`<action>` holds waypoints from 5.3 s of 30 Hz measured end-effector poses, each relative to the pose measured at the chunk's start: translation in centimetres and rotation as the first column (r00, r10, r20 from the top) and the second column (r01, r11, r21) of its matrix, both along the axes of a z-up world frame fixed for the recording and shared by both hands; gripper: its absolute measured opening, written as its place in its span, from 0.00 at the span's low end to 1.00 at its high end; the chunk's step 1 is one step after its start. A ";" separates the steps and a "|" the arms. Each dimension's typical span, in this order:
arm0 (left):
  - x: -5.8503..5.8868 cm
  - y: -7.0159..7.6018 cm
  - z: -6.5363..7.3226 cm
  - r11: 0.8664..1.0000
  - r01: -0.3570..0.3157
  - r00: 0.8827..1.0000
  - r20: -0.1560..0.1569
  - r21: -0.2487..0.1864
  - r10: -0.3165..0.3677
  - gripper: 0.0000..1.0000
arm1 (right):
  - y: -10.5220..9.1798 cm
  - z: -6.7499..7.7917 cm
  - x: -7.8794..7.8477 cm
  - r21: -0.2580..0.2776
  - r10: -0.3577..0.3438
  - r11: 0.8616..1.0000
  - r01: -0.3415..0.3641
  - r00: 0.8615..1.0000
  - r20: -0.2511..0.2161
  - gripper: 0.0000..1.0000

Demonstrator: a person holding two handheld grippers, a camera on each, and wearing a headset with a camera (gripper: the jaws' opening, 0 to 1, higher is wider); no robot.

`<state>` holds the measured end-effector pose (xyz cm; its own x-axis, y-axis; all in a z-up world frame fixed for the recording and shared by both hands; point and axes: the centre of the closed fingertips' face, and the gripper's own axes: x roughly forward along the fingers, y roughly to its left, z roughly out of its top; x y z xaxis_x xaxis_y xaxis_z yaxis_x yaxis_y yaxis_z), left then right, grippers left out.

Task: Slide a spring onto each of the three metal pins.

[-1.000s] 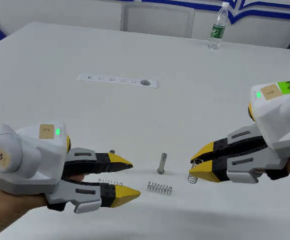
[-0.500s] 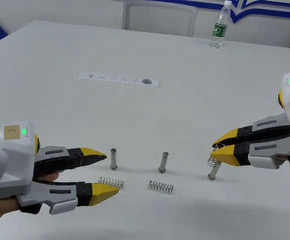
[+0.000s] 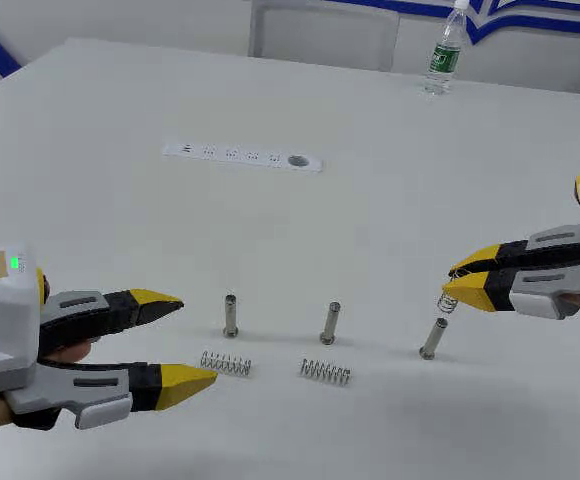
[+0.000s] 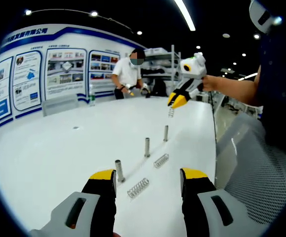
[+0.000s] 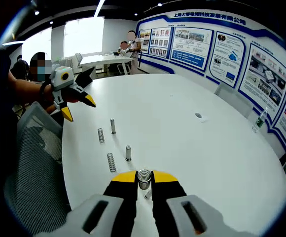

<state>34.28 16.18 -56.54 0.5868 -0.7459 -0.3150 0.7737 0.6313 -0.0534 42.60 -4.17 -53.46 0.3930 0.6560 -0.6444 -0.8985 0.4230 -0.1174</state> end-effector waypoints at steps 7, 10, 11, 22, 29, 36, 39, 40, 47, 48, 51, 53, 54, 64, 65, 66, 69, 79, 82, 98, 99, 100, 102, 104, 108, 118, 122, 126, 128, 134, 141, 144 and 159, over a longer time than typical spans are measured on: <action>0.1 0.3 0.0 1.000 -0.016 1.000 -0.003 -0.002 0.016 0.57 | -1.0 -1.6 1.0 -0.001 -0.051 0.999 0.051 0.999 -0.019 0.12; 0.2 0.4 0.0 1.000 -0.022 1.000 -0.002 -0.003 0.022 0.59 | -1.2 -2.0 1.4 0.009 -0.068 0.998 0.068 0.997 -0.023 0.12; 0.2 0.4 0.0 1.000 -0.022 1.000 -0.002 -0.003 0.022 0.59 | -1.2 -2.2 1.4 0.008 -0.070 0.998 0.070 0.997 -0.025 0.12; 0.3 0.8 -0.2 0.999 -0.043 0.999 -0.012 0.002 0.043 0.65 | -1.2 -3.2 1.6 0.005 -0.075 0.997 0.076 0.996 -0.045 0.12; 0.4 0.8 -0.1 0.999 -0.047 0.999 -0.014 0.002 0.047 0.67 | -1.2 -3.6 1.7 0.004 -0.075 0.997 0.075 0.996 -0.052 0.12; 0.4 0.8 -0.1 0.999 -0.048 0.999 -0.013 0.006 0.048 0.68 | -1.2 -4.3 1.7 0.010 -0.080 0.997 0.081 0.995 -0.065 0.12; 0.4 0.9 0.0 0.999 -0.049 0.999 -0.013 0.007 0.049 0.68 | -1.3 -4.9 1.6 0.007 -0.083 0.996 0.083 0.994 -0.069 0.12; 0.4 0.9 0.0 0.999 -0.048 0.999 -0.013 0.008 0.049 0.68 | -1.3 -5.0 1.6 0.007 -0.083 0.996 0.084 0.994 -0.071 0.12; 0.4 0.8 0.1 0.999 -0.046 0.999 -0.011 0.009 0.046 0.68 | -1.2 -6.1 1.7 0.016 -0.090 0.996 0.092 0.993 -0.079 0.12; 0.4 0.7 0.2 0.999 -0.045 0.999 -0.011 0.009 0.045 0.68 | -1.2 -6.3 1.7 0.017 -0.094 0.995 0.095 0.992 -0.082 0.12; 0.4 0.7 0.2 0.999 -0.045 0.999 -0.009 0.010 0.046 0.68 | -1.3 -6.9 1.6 0.015 -0.095 0.995 0.097 0.992 -0.085 0.12; 0.4 0.8 0.2 0.999 -0.047 0.999 -0.010 0.009 0.047 0.69 | -1.2 -7.2 1.5 0.017 -0.096 0.995 0.099 0.991 -0.094 0.12; 0.4 0.8 0.1 0.999 -0.048 0.999 -0.010 0.010 0.048 0.69 | -1.2 -7.4 1.5 0.018 -0.097 0.995 0.099 0.991 -0.095 0.12; 0.3 0.8 -0.1 0.999 -0.052 0.999 -0.014 0.009 0.052 0.69 | -1.1 -8.7 1.6 -0.004 -0.092 0.996 0.092 0.991 -0.095 0.12; 0.3 0.8 0.0 0.999 -0.052 0.999 -0.014 0.008 0.052 0.69 | -1.1 -8.8 1.5 -0.005 -0.091 0.996 0.091 0.991 -0.096 0.12; 0.3 0.8 0.0 0.999 -0.052 0.999 -0.013 0.008 0.052 0.69 | -1.1 -8.9 1.5 -0.006 -0.092 0.996 0.092 0.991 -0.097 0.12; 0.3 0.8 -0.1 0.999 -0.052 0.999 -0.014 0.008 0.053 0.69 | -1.1 -9.2 1.4 -0.014 -0.093 0.996 0.092 0.990 -0.103 0.12; 0.3 0.9 0.0 0.999 -0.051 0.999 -0.011 0.008 0.051 0.69 | -1.0 -9.0 1.3 0.000 -0.097 0.995 0.097 0.989 -0.108 0.14; 0.3 0.8 0.0 0.999 -0.051 0.999 -0.011 0.008 0.051 0.69 | -1.0 -8.7 1.2 0.000 -0.098 0.995 0.098 0.990 -0.103 0.17; 0.3 0.6 0.1 0.999 -0.046 0.999 -0.008 0.009 0.046 0.69 | 2.2 -3.9 0.5 0.044 -0.015 0.999 0.015 1.000 -0.003 0.23; 0.3 0.6 0.1 0.999 -0.046 0.999 -0.007 0.009 0.046 0.69 | 2.5 -3.9 0.5 0.044 -0.006 0.999 0.006 1.000 -0.001 0.23; 0.3 0.6 0.1 0.999 -0.046 0.999 -0.007 0.008 0.046 0.69 | 2.8 -3.9 0.4 0.043 0.001 0.999 -0.001 1.000 -0.003 0.23; 0.3 0.6 0.1 0.999 -0.046 0.999 -0.006 0.010 0.046 0.69 | 3.3 -4.0 0.1 0.038 0.020 0.999 -0.020 1.000 -0.004 0.23; 0.3 0.7 0.1 0.999 -0.047 0.999 -0.006 0.009 0.047 0.69 | 3.7 -4.3 -0.4 0.032 0.040 0.999 -0.039 0.999 -0.013 0.23; 0.2 0.6 0.1 0.999 -0.047 0.999 -0.007 0.010 0.047 0.69 | 4.4 -5.1 -1.1 0.020 0.067 0.998 -0.066 0.997 -0.030 0.23; 0.3 0.4 0.2 0.999 -0.040 0.999 -0.006 0.013 0.040 0.69 | 6.2 -7.2 -2.8 -0.006 0.137 0.990 -0.138 0.988 -0.076 0.23; 0.3 0.4 0.2 0.999 -0.038 0.999 -0.006 0.013 0.039 0.69 | 6.8 -8.2 -3.2 -0.014 0.154 0.988 -0.156 0.983 -0.098 0.23; 0.1 0.3 0.0 0.999 -0.036 0.999 -0.009 0.015 0.036 0.69 | 7.1 -9.0 -3.5 -0.028 0.171 0.984 -0.175 0.979 -0.113 0.22; 0.1 0.3 -0.1 0.999 -0.035 0.999 -0.010 0.015 0.035 0.69 | 7.3 -9.4 -3.6 -0.033 0.178 0.983 -0.183 0.977 -0.120 0.22; 0.0 0.1 -0.2 0.999 -0.032 0.999 -0.012 0.016 0.032 0.68 | 7.7 -10.8 -3.8 -0.053 0.191 0.978 -0.200 0.971 -0.147 0.21; -0.1 -0.1 -0.4 1.000 -0.027 0.999 -0.016 0.016 0.028 0.68 | 7.7 -11.8 -4.0 -0.070 0.199 0.975 -0.212 0.966 -0.163 0.19; -0.1 -0.3 -0.5 1.000 -0.022 1.000 -0.017 0.018 0.022 0.68 | 7.7 -12.2 -4.0 -0.073 0.199 0.974 -0.214 0.965 -0.169 0.18; -0.4 -1.1 -0.7 1.000 0.006 1.000 -0.025 0.022 -0.005 0.67 | 8.0 -12.9 -3.9 -0.094 0.217 0.968 -0.235 0.962 -0.166 0.14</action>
